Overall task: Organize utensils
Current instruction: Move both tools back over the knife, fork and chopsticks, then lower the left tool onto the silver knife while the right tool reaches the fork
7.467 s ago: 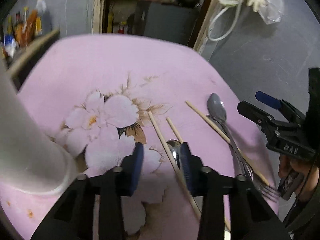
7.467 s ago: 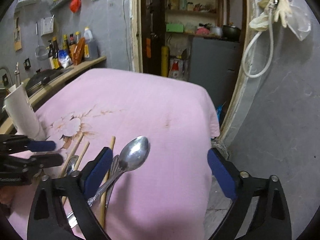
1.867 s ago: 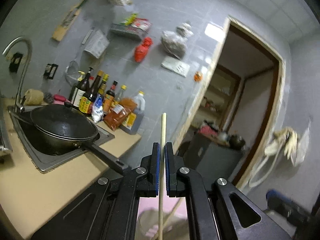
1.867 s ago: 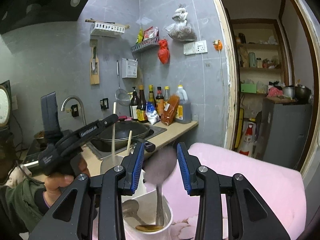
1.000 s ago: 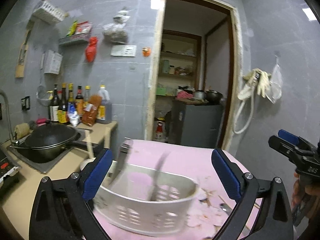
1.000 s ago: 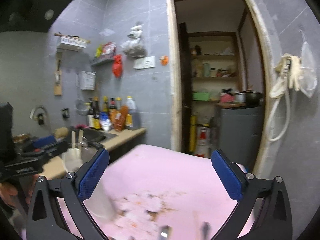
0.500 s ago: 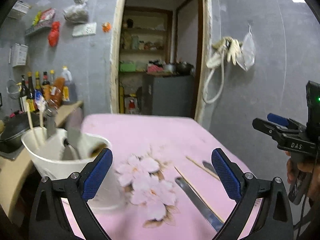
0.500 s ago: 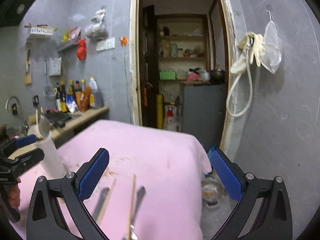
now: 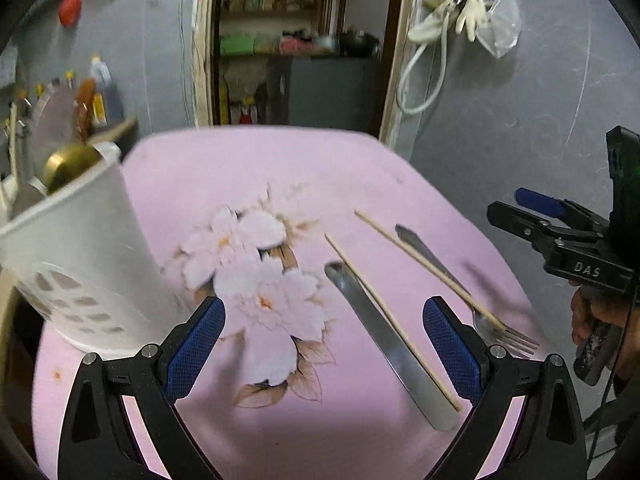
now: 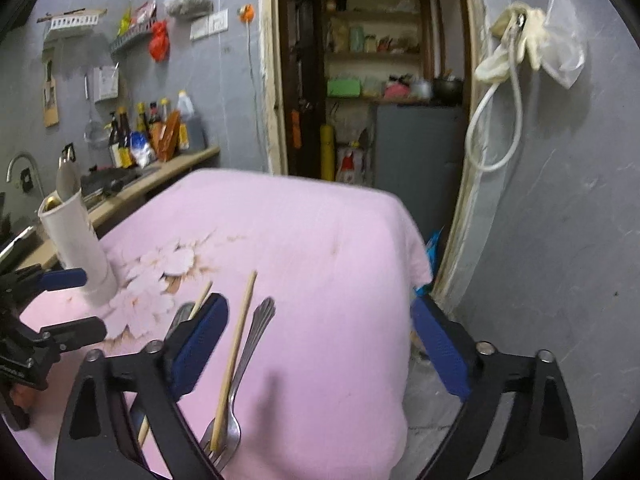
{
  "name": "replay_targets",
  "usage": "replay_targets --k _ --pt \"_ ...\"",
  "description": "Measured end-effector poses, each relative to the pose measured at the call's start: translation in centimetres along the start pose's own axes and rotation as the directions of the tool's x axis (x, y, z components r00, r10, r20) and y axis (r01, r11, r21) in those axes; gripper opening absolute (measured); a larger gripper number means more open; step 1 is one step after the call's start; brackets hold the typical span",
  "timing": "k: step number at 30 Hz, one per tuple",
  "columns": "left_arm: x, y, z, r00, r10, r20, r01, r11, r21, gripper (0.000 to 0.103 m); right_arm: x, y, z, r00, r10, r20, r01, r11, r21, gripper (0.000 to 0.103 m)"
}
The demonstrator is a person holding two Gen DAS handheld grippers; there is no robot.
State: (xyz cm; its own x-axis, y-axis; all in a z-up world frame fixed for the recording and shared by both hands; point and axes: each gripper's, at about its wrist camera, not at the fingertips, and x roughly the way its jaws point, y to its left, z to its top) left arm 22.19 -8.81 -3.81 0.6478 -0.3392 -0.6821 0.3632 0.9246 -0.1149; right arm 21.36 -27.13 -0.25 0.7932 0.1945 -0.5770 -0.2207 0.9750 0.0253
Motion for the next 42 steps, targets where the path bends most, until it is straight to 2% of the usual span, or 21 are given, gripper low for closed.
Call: replay_targets --k 3,5,7,11,18,24,32,35,36,42 --pt "1.1 0.3 0.2 0.998 -0.033 -0.049 0.032 0.999 -0.017 0.095 1.0 0.1 -0.1 0.999 0.017 -0.04 -0.017 1.0 -0.01 0.069" --pt "1.8 0.5 0.4 0.995 -0.057 -0.078 0.054 0.998 -0.03 0.089 1.7 0.2 -0.3 0.997 0.029 -0.069 -0.031 0.999 -0.018 0.062" --pt "2.8 0.5 0.5 0.989 -0.082 -0.122 0.077 0.996 -0.043 0.076 2.4 0.3 -0.5 0.995 0.045 -0.094 -0.047 0.999 -0.022 0.055" --pt "4.3 0.6 0.6 0.977 -0.113 -0.183 0.101 0.992 -0.071 0.063 3.5 0.4 -0.8 0.989 0.073 -0.132 -0.076 0.997 -0.021 0.051" --pt "5.3 0.0 1.1 0.975 -0.069 -0.209 0.065 0.998 -0.028 0.044 4.6 0.5 -0.9 0.981 0.091 -0.17 -0.098 0.995 -0.035 0.049" --pt "6.3 -0.3 1.4 0.97 -0.095 -0.224 0.09 0.995 -0.033 0.024 4.9 0.3 -0.9 0.98 0.097 -0.175 -0.103 0.994 -0.029 0.049" --pt "6.8 0.4 2.2 0.964 -0.144 -0.221 0.127 0.988 -0.093 0.021 5.6 1.6 -0.8 0.98 0.06 -0.191 -0.084 0.99 -0.115 0.049" --pt "6.5 0.1 2.1 0.962 -0.159 -0.224 0.146 0.987 -0.073 0.022 5.8 2.0 -0.9 0.979 0.058 -0.197 -0.085 0.987 -0.133 0.049" --pt "6.4 -0.1 2.0 0.955 -0.18 -0.235 0.169 0.983 -0.064 0.022 5.8 2.1 -0.9 0.978 0.059 -0.198 -0.087 0.987 -0.137 0.049" --pt "5.4 -0.4 1.2 0.951 -0.186 -0.248 0.19 0.982 -0.005 0.024 5.3 2.5 -1.3 0.976 0.081 -0.202 -0.113 0.982 -0.153 0.049"
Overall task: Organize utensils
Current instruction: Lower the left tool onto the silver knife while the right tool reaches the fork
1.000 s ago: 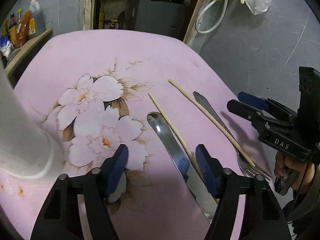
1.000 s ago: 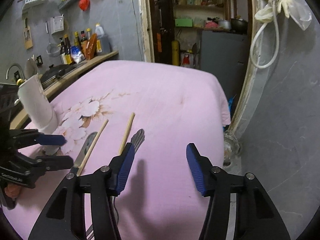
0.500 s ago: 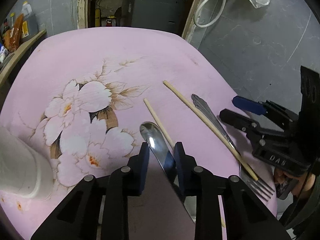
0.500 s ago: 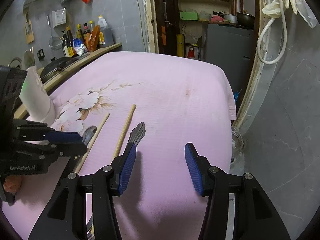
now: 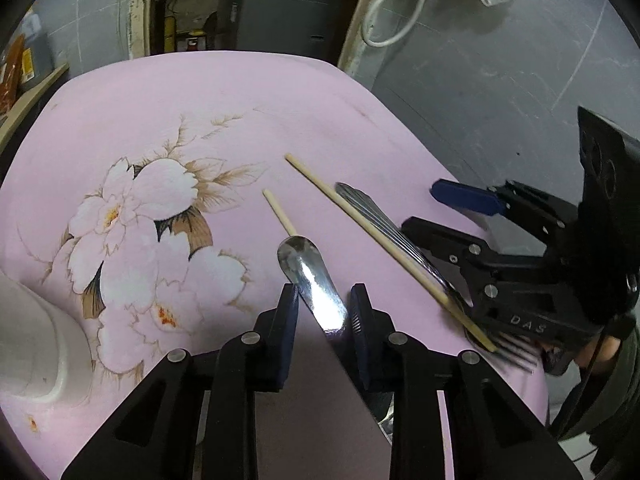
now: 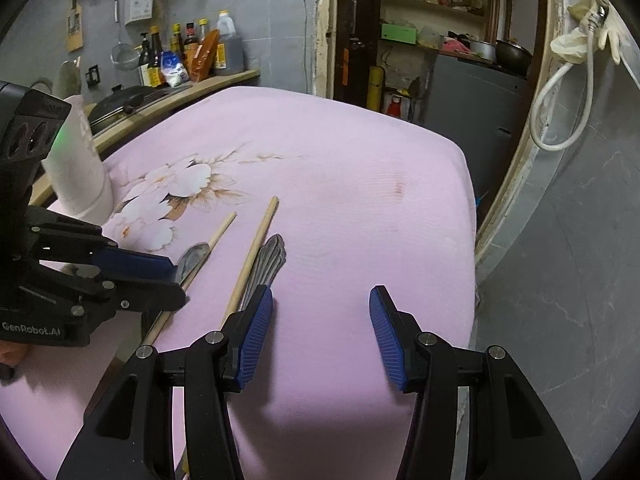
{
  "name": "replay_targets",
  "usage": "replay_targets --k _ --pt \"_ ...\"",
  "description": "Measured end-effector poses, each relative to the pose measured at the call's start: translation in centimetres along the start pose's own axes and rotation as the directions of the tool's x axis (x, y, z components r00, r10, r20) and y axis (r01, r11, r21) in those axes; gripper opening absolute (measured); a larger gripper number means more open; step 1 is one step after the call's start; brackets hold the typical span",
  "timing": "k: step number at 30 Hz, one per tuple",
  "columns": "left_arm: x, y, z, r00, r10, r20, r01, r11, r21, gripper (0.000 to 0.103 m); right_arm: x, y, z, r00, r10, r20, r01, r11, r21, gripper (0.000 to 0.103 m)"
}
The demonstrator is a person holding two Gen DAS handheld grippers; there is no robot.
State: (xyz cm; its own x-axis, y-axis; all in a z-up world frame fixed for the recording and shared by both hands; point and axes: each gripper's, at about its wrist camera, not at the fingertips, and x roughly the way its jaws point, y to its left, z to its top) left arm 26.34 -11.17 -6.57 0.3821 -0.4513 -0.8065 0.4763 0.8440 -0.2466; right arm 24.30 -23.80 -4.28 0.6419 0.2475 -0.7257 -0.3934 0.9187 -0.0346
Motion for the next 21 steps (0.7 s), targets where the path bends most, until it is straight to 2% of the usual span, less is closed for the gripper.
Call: replay_targets --k 6,14,15,16,18,21 --pt "-0.1 -0.8 -1.0 1.0 0.019 0.002 -0.019 0.999 0.047 0.026 -0.1 0.4 -0.1 1.0 0.0 0.003 0.0 1.0 -0.02 0.049" --pt "-0.5 0.4 -1.4 1.0 0.001 0.011 0.0 0.999 -0.042 0.021 -0.8 1.2 -0.2 1.0 0.023 0.019 -0.022 0.999 -0.034 0.049" --pt "-0.7 0.6 -1.5 1.0 0.005 0.011 -0.004 0.999 -0.048 0.02 -0.8 1.5 -0.2 1.0 0.024 0.018 -0.023 0.999 -0.042 0.049" --pt "-0.8 0.9 -1.6 1.0 0.017 0.011 -0.017 0.998 -0.053 0.01 -0.9 1.6 -0.2 1.0 0.025 0.017 -0.024 0.999 -0.047 0.049" --pt "-1.1 1.7 -2.1 1.0 0.012 0.012 -0.011 0.998 -0.069 0.009 -0.8 2.1 -0.2 1.0 0.028 0.011 -0.027 0.998 -0.064 0.049" --pt "-1.2 2.6 -2.6 1.0 0.024 0.002 -0.024 0.995 -0.093 0.001 -0.5 2.7 -0.4 1.0 0.024 -0.01 -0.025 0.996 -0.091 0.049"
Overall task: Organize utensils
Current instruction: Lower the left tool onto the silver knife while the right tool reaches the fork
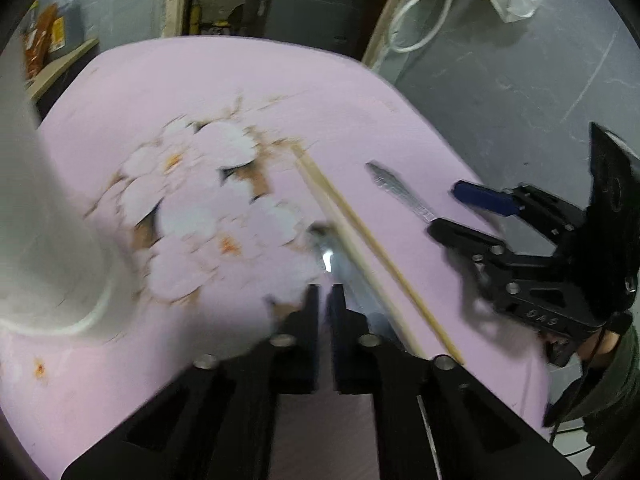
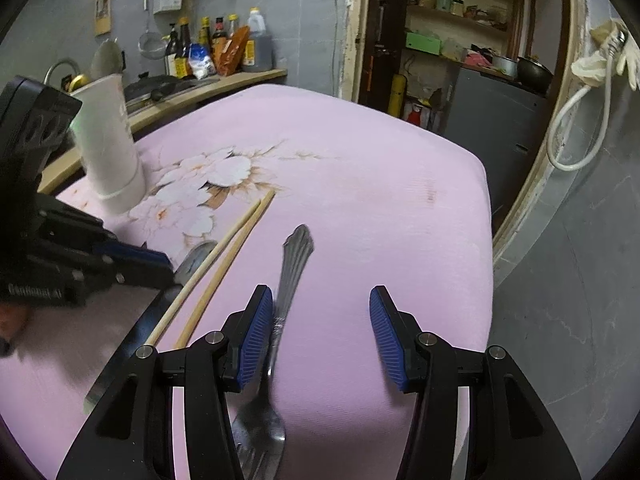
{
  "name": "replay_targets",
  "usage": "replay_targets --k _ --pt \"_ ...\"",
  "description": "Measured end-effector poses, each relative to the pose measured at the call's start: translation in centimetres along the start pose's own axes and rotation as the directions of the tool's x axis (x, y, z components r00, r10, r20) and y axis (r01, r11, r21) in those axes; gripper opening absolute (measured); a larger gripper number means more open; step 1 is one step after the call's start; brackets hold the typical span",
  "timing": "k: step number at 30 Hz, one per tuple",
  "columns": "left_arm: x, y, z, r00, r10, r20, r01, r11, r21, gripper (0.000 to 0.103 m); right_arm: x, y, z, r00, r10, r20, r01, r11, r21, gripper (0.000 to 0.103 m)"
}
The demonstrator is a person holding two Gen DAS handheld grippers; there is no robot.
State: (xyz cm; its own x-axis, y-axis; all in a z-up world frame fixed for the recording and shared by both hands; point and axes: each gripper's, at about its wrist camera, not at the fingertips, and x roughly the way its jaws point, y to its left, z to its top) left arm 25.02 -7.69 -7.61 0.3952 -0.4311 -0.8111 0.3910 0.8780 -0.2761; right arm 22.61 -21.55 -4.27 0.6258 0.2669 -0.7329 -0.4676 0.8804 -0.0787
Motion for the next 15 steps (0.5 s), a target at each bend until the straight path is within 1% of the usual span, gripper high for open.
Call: replay_targets --k 3,6,8,10,11,15 --pt "-0.4 0.7 -0.4 0.998 -0.057 -0.01 0.057 0.998 -0.03 0.001 0.1 0.3 -0.2 1.0 -0.019 -0.016 0.018 1.0 -0.017 0.049" --pt "-0.6 1.1 -0.8 0.991 -0.135 -0.01 0.134 0.988 -0.077 0.001 0.0 0.3 -0.3 0.999 -0.04 -0.024 0.04 0.999 -0.009 0.048" --pt "-0.6 1.2 -0.8 0.984 -0.175 -0.011 0.173 0.979 -0.105 0.003 -0.3 0.3 -0.5 0.999 -0.045 -0.023 0.045 0.999 -0.003 0.041" --pt "-0.6 1.6 -0.7 0.978 -0.206 -0.023 0.202 0.971 -0.126 0.006 -0.6 0.5 -0.7 0.998 -0.051 -0.021 0.05 0.999 -0.008 0.033" --pt "-0.6 1.7 -0.6 0.977 -0.213 -0.027 0.208 0.969 -0.13 0.007 -0.8 0.7 -0.8 0.998 -0.055 -0.02 0.054 0.998 -0.016 0.031" --pt "-0.5 1.2 0.2 0.977 -0.209 -0.045 0.203 0.973 -0.108 0.013 -1.6 1.1 -1.4 0.996 -0.085 -0.013 0.085 0.996 -0.036 0.017"
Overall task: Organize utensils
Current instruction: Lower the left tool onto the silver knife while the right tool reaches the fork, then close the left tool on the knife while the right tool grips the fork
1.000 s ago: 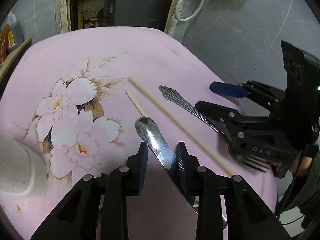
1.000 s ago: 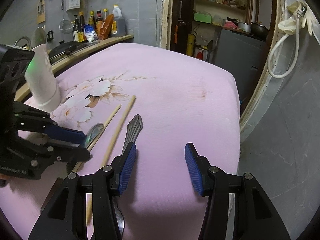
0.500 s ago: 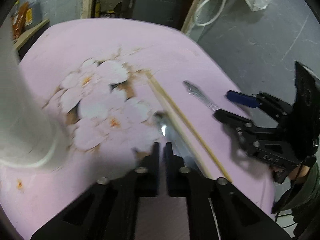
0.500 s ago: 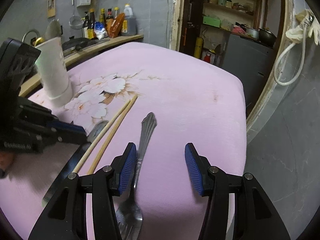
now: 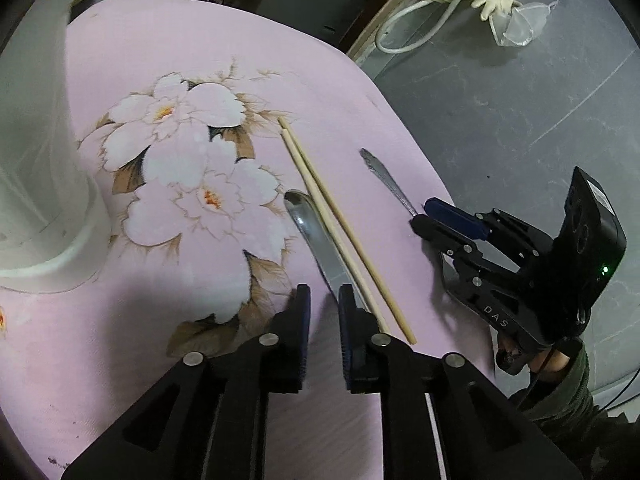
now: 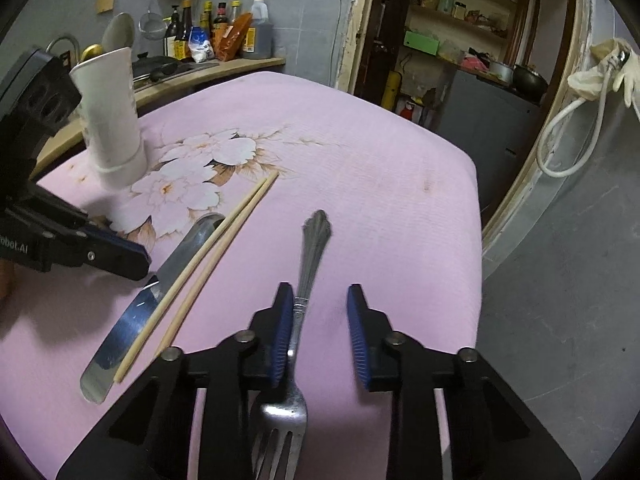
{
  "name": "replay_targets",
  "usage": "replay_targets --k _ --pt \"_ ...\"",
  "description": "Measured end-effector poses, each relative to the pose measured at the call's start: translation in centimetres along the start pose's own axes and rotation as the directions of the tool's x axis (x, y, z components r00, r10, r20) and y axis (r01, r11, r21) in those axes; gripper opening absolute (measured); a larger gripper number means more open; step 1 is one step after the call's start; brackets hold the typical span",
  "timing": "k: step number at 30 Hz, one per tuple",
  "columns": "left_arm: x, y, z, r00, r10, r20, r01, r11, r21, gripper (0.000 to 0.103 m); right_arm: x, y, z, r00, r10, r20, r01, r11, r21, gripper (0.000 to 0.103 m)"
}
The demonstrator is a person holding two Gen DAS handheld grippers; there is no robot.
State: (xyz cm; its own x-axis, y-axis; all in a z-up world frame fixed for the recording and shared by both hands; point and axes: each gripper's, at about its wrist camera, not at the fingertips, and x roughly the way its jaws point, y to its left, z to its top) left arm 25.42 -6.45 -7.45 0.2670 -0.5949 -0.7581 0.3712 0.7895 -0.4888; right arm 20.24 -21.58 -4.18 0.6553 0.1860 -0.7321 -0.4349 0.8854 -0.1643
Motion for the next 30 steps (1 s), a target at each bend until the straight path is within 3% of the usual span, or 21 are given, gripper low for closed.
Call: replay_targets --k 11,18,20,22,25,30 --pt "3.1 -3.1 2.2 0.991 0.13 -0.029 -0.125 0.982 0.143 0.017 -0.6 -2.3 -1.5 0.998 0.056 0.022 -0.059 0.99 0.128 0.014" --pt "4.1 -3.6 3.3 0.982 0.187 -0.019 -0.183 0.975 0.123 0.013 -0.6 -2.3 -1.5 0.998 0.068 0.019 -0.07 0.982 0.178 0.015" --pt "4.0 -3.4 2.9 0.983 0.181 -0.013 -0.179 0.978 0.103 0.01 -0.8 -2.2 -1.7 0.998 0.066 0.019 -0.069 0.983 0.169 0.013" --pt "3.4 -2.8 2.7 0.984 0.179 -0.012 -0.177 0.981 0.077 0.0 -1.0 -2.1 -1.8 0.997 0.071 0.02 -0.074 0.983 0.168 0.009" --pt "3.1 -2.1 2.4 0.98 0.2 -0.018 -0.198 0.978 0.071 0.0 -1.3 -2.0 -2.1 0.996 0.083 0.022 -0.086 0.98 0.177 0.009" --pt "2.4 -1.4 1.6 0.996 0.09 -0.026 -0.089 0.995 0.034 0.0 -1.7 -2.1 -2.6 0.992 0.12 0.024 -0.122 0.971 0.206 0.008"
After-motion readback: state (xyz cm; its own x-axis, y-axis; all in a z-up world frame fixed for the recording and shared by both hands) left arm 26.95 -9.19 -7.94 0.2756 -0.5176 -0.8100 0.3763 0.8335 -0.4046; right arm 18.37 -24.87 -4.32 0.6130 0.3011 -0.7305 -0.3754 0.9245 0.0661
